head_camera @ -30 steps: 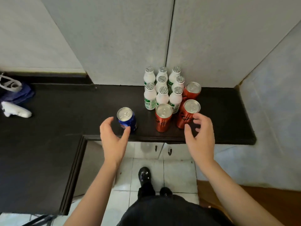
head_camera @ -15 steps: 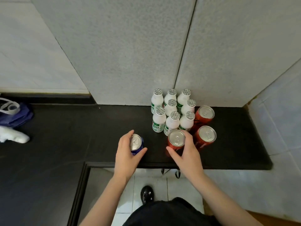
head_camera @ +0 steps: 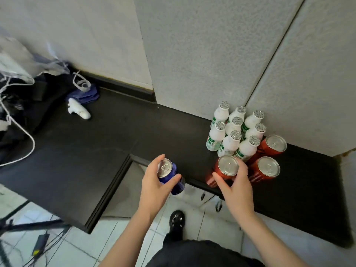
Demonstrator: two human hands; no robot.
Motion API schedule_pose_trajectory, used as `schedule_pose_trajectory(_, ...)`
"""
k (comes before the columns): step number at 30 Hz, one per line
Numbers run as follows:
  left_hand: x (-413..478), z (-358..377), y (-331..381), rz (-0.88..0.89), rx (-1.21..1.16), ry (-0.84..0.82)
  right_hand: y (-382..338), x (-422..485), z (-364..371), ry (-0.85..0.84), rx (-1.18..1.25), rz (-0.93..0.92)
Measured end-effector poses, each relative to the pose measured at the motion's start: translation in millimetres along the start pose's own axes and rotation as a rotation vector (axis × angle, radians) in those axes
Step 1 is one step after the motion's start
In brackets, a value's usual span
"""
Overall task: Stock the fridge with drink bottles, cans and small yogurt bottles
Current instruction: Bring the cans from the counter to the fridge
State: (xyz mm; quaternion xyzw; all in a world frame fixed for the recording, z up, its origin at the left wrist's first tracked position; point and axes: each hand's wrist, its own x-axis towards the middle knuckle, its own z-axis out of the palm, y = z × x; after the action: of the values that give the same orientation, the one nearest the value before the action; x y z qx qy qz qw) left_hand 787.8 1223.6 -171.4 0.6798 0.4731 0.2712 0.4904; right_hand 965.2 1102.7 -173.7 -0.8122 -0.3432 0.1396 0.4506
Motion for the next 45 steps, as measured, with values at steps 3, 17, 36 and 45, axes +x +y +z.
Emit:
schedule_pose_trajectory(3, -45, -13, -14, -0.101, -0.040, 0.120, -4, -24, 3, -0.119, 0.100, -0.049)
schedule_pose_trajectory(17, -330, -92, -97, -0.563, -0.025, 0.725, -18, -173, 99, -0.908, 0.121, -0.140)
schedule_pose_trajectory(36, -741, -199, -192, -0.827, -0.280, 1.586, -174, -622, 232, -1.664, 0.010, -0.752)
schedule_pose_trajectory(45, -903, -218, -200, -0.959, -0.294, 2.103, -242, -861, 237, -2.037, 0.128, -1.051)
